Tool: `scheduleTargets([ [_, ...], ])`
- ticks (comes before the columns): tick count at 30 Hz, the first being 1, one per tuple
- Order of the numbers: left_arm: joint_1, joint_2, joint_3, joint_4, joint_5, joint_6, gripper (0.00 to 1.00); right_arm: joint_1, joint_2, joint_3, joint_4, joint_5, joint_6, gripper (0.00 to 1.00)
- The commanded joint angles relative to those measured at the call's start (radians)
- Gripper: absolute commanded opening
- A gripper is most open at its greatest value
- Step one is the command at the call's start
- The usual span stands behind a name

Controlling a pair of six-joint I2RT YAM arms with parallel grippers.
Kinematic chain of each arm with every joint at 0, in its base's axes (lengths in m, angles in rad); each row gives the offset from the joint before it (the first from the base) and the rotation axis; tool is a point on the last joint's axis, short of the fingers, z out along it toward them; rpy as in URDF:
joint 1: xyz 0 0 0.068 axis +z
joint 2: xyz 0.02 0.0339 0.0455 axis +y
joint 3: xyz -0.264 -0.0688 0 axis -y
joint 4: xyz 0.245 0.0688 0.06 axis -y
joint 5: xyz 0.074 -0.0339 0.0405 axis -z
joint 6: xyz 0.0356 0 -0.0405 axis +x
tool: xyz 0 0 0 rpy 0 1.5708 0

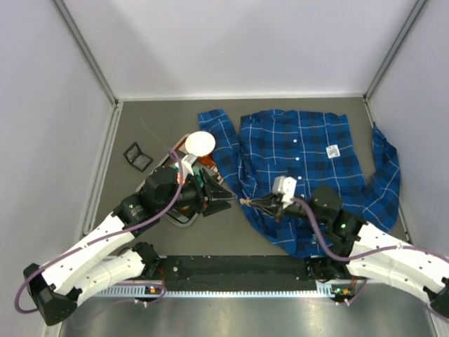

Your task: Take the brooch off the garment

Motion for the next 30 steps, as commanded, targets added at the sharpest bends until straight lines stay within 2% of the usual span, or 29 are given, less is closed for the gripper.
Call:
scheduleTargets([
  [1, 0.001, -0.014, 0.019, -0.1, -0.131, -0.29, 0.59, 0.145, 0.109, 0.052, 0.154, 0.234, -0.403, 0.0],
  [3, 0.001, -0.001, 0.044, -0.207, -0.147, -0.32, 0.53, 0.164, 0.121, 0.039, 0.224, 0.26, -0.437, 0.0],
  [9, 0.001, -0.001, 0.079, -0.395, -0.205, -0.375, 0.42, 0.185, 0.121, 0.022, 0.263, 0.264, -0.487, 0.0],
  [12, 0.001, -0.029, 0.012, -0.322, -0.204, -0.448, 0.43, 0.191, 0.119, 0.024, 0.244, 0.228, -0.494, 0.0],
  [13, 0.001, -0.03, -0.028, -0.226, -0.197, -0.462, 0.46, 0.194, 0.121, 0.026, 0.228, 0.224, -0.497, 0.0],
  [17, 0.001, 0.005, -0.048, -0.104, -0.188, -0.476, 0.57, 0.207, 0.138, 0.041, 0.198, 0.228, -0.513, 0.0],
  [21, 0.001, 0.016, -0.049, -0.061, -0.213, -0.493, 0.64, 0.23, 0.155, 0.049, 0.186, 0.228, -0.527, 0.0],
  [25, 0.001, -0.03, -0.062, -0.035, -0.257, -0.508, 0.63, 0.231, 0.164, 0.044, 0.18, 0.24, -0.53, 0.0],
  [30, 0.001, -0.04, -0.046, -0.117, -0.271, -0.525, 0.55, 0.24, 0.169, 0.039, 0.18, 0.259, -0.538, 0.0],
])
